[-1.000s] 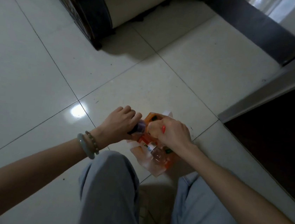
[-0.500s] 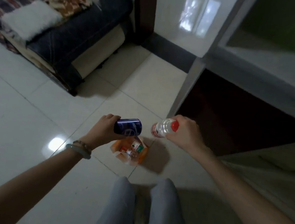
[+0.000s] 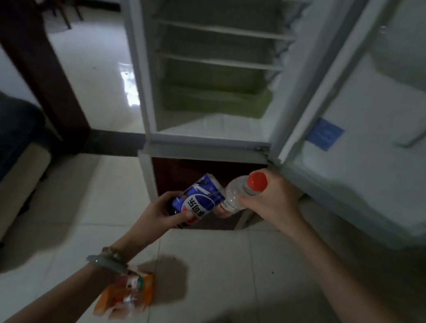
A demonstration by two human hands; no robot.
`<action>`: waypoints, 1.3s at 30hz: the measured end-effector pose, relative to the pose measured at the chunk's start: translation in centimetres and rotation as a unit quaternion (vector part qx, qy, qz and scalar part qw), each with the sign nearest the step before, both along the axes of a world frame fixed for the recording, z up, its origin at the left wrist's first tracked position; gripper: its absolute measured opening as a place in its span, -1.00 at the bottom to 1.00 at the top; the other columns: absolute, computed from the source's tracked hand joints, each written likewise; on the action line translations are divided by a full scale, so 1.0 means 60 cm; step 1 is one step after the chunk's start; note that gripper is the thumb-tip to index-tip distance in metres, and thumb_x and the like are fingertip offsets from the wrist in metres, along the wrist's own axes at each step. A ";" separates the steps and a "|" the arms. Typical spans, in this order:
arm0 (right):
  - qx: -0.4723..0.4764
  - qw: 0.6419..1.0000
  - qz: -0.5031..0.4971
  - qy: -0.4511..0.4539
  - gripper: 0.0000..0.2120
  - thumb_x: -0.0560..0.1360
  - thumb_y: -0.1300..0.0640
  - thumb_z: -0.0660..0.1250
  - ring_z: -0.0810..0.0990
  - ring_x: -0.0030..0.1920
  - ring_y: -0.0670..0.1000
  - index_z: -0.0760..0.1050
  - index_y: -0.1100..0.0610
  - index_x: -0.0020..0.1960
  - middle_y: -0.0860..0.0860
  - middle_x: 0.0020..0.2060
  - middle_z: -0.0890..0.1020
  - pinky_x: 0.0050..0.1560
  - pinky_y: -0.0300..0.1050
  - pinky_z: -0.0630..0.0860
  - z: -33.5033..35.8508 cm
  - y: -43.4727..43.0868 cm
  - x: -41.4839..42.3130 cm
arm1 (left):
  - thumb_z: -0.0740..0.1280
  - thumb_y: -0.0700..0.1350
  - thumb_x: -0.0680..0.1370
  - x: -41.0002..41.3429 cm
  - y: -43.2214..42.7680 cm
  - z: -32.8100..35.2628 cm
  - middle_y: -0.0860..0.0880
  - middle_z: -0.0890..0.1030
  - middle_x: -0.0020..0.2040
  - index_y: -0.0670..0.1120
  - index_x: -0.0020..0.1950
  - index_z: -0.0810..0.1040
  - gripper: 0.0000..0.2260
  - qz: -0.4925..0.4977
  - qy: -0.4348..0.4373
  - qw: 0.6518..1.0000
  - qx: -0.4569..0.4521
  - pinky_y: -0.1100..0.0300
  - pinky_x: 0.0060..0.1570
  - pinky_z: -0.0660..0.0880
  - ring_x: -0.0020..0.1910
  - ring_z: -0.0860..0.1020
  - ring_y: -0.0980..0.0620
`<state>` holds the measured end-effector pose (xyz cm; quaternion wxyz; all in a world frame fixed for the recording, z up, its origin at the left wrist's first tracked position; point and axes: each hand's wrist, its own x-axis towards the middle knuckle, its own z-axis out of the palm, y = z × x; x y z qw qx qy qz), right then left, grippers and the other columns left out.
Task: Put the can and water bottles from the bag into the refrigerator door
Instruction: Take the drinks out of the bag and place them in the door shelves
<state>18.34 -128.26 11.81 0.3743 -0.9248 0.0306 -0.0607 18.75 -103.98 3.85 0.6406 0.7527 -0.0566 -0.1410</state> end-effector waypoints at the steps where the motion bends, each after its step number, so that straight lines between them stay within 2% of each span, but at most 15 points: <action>1: 0.010 1.000 -0.025 -0.005 -0.67 0.13 0.15 0.57 0.55 -0.28 -0.08 0.52 0.08 -0.19 -0.02 -0.28 0.59 -0.31 -0.30 0.44 0.010 -0.025 -0.010 | 0.47 0.13 0.19 0.006 -0.031 0.006 -0.01 0.61 -0.04 -0.07 0.09 0.48 -0.44 -0.013 -0.007 1.000 -0.016 0.34 -0.21 0.53 -0.13 0.62 0.16; 3: 0.022 0.998 -0.060 -0.019 -0.72 0.15 0.17 0.56 0.49 -0.35 -0.18 0.49 0.04 -0.26 -0.08 -0.34 0.54 -0.40 -0.44 0.37 0.031 -0.075 -0.026 | 0.49 0.17 0.18 0.021 -0.091 0.018 0.01 0.60 -0.02 -0.13 0.13 0.46 -0.36 -0.039 -0.020 0.998 -0.039 0.37 -0.18 0.51 -0.12 0.61 0.20; 5: 0.004 0.996 -0.089 -0.031 -0.71 0.16 0.16 0.55 0.43 -0.38 -0.21 0.43 -0.02 -0.33 -0.07 -0.36 0.48 -0.38 -0.46 0.35 0.046 -0.130 -0.035 | 0.50 0.12 0.24 0.040 -0.150 0.022 0.00 0.60 -0.02 -0.18 0.15 0.45 -0.38 -0.059 -0.017 0.997 -0.055 0.38 -0.16 0.50 -0.11 0.60 0.19; 7: -0.014 0.993 -0.116 -0.035 -0.69 0.16 0.13 0.54 0.41 -0.38 -0.19 0.39 -0.06 -0.38 -0.04 -0.35 0.46 -0.41 -0.40 0.33 0.056 -0.182 -0.039 | 0.47 0.05 0.28 0.057 -0.201 0.022 -0.06 0.60 0.02 -0.20 0.18 0.46 -0.43 -0.075 -0.016 0.995 -0.059 0.37 -0.12 0.49 -0.08 0.58 0.19; 10: -0.020 0.987 -0.156 -0.044 -0.68 0.16 0.11 0.55 0.43 -0.36 -0.07 0.38 -0.03 -0.37 -0.01 -0.33 0.48 -0.41 -0.30 0.27 0.070 -0.248 -0.036 | 0.47 0.08 0.24 0.078 -0.259 0.015 -0.06 0.61 0.02 -0.19 0.16 0.48 -0.42 -0.082 -0.033 0.995 -0.054 0.37 -0.09 0.48 -0.09 0.57 0.22; 13: -0.008 0.977 -0.196 -0.079 -0.73 0.17 0.12 0.54 0.48 -0.30 -0.04 0.48 0.06 -0.26 0.00 -0.29 0.52 -0.35 -0.24 0.33 0.089 -0.295 -0.013 | 0.58 -0.13 0.25 0.096 -0.297 0.009 -0.05 0.61 -0.01 -0.12 0.10 0.49 -0.52 -0.080 -0.048 0.995 -0.038 0.36 -0.11 0.49 -0.12 0.59 0.21; 16: 0.008 0.967 -0.223 -0.120 -0.76 0.16 0.11 0.53 0.51 -0.29 0.00 0.50 0.06 -0.27 0.05 -0.29 0.56 -0.30 -0.17 0.41 0.097 -0.324 0.033 | 0.55 -0.28 0.26 0.116 -0.312 0.003 -0.11 0.60 0.00 -0.18 0.14 0.47 -0.50 -0.085 -0.058 0.994 -0.028 0.35 -0.10 0.50 -0.11 0.59 0.17; 19: 0.005 0.972 -0.206 -0.117 -0.73 0.17 0.12 0.53 0.47 -0.31 -0.06 0.44 0.04 -0.27 -0.01 -0.30 0.50 -0.34 -0.27 0.33 0.086 -0.334 0.093 | 0.60 -0.13 0.22 0.149 -0.314 0.002 -0.07 0.61 0.04 -0.11 0.18 0.46 -0.41 -0.109 -0.076 0.991 0.004 0.30 -0.05 0.50 -0.03 0.60 0.10; 23: 0.000 0.981 -0.180 -0.078 -0.81 0.19 0.12 0.49 0.51 -0.30 -0.01 0.49 0.11 -0.31 0.04 -0.32 0.55 -0.37 -0.25 0.33 0.049 -0.333 0.178 | 0.56 -0.27 0.28 0.204 -0.312 0.012 -0.10 0.60 0.06 -0.16 0.20 0.44 -0.46 -0.130 -0.092 0.987 0.030 0.34 -0.06 0.49 -0.03 0.58 0.14; 26: 0.013 0.984 -0.176 -0.039 -0.82 0.25 0.13 0.47 0.45 -0.44 -0.12 0.49 0.16 -0.36 -0.08 -0.48 0.47 -0.48 -0.32 0.33 0.017 -0.327 0.220 | 0.54 -0.30 0.30 0.242 -0.311 0.019 -0.04 0.58 0.07 -0.15 0.20 0.41 -0.47 -0.138 -0.094 0.985 0.037 0.39 -0.10 0.47 -0.03 0.58 0.22; 28: 0.016 0.983 -0.181 -0.026 -0.79 0.29 0.12 0.45 0.40 -0.50 -0.12 0.46 0.19 -0.39 -0.08 -0.53 0.42 -0.49 -0.29 0.32 0.000 -0.327 0.239 | 0.53 -0.29 0.31 0.265 -0.312 0.022 0.02 0.56 0.06 -0.09 0.17 0.42 -0.49 -0.145 -0.098 0.984 0.042 0.40 -0.13 0.47 -0.04 0.56 0.26; 32: -0.014 0.981 -0.191 0.007 -0.81 0.28 0.07 0.45 0.50 -0.43 -0.07 0.49 0.15 -0.36 -0.05 -0.48 0.51 -0.45 -0.23 0.36 -0.023 -0.336 0.265 | 0.56 -0.19 0.29 0.300 -0.318 0.016 0.05 0.57 0.07 0.05 0.12 0.42 -0.49 -0.167 -0.098 0.980 0.049 0.32 -0.09 0.50 0.00 0.57 0.16; 35: -0.024 0.982 -0.190 -0.008 -0.82 0.24 0.07 0.47 0.55 -0.38 -0.04 0.47 0.09 -0.37 -0.04 -0.44 0.56 -0.38 -0.20 0.43 -0.033 -0.345 0.274 | 0.58 -0.06 0.25 0.316 -0.326 0.012 0.03 0.57 0.09 0.07 0.14 0.42 -0.46 -0.179 -0.091 0.978 0.055 0.29 -0.08 0.51 0.02 0.57 0.10; 37: -0.022 0.982 -0.187 -0.015 -0.83 0.22 0.09 0.48 0.57 -0.35 -0.04 0.50 0.10 -0.33 0.00 -0.38 0.61 -0.32 -0.17 0.47 -0.034 -0.350 0.280 | 0.57 -0.13 0.28 0.324 -0.335 0.011 0.02 0.56 0.12 0.04 0.16 0.41 -0.47 -0.192 -0.090 0.976 0.060 0.31 -0.08 0.50 0.04 0.56 0.09; 39: -0.026 0.983 -0.180 -0.022 -0.80 0.21 0.10 0.50 0.53 -0.39 -0.12 0.47 0.05 -0.36 -0.04 -0.40 0.59 -0.37 -0.28 0.43 -0.031 -0.351 0.282 | 0.55 -0.18 0.31 0.330 -0.344 0.011 0.03 0.54 0.13 0.02 0.18 0.39 -0.46 -0.200 -0.091 0.974 0.059 0.33 -0.06 0.50 0.06 0.55 0.12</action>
